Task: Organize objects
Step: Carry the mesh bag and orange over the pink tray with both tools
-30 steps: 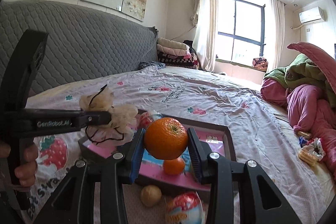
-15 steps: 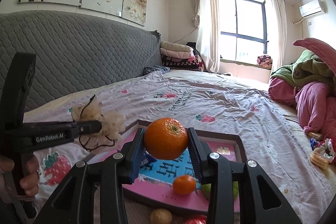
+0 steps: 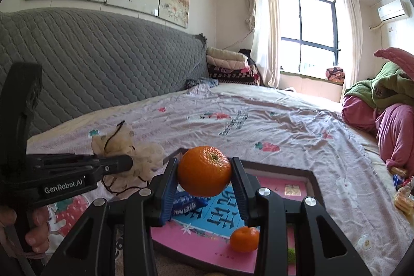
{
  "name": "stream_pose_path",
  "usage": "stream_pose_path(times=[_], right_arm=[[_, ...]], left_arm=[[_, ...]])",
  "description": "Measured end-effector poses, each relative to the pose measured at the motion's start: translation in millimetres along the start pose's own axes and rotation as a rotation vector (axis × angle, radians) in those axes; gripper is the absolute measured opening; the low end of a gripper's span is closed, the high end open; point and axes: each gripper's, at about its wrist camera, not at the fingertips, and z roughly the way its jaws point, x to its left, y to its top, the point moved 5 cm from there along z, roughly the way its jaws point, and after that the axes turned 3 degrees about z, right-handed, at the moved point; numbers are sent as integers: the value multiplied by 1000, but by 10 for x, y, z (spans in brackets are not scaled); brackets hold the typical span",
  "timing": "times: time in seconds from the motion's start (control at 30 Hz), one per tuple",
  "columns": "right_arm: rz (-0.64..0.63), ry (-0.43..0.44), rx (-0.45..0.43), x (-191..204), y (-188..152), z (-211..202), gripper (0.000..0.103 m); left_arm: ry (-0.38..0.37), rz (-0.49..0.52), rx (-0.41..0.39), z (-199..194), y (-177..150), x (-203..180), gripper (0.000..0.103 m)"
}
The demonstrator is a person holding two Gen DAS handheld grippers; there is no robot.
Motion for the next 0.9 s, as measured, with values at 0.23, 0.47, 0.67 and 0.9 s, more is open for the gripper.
stream_pose_path(times=[0.23, 0.47, 0.67, 0.9], right_arm=[[18, -7, 64, -18, -129, 118, 40], [9, -8, 120, 1, -246, 193, 40], [7, 2, 152, 35, -311, 250, 40], [16, 10, 166, 19, -334, 268, 40]], left_arm=[[15, 25, 35, 72, -79, -34, 15], [7, 17, 96, 174, -171, -14, 15], [-3, -33, 158, 254, -274, 90, 16], [9, -30, 171, 249, -325, 139, 16]])
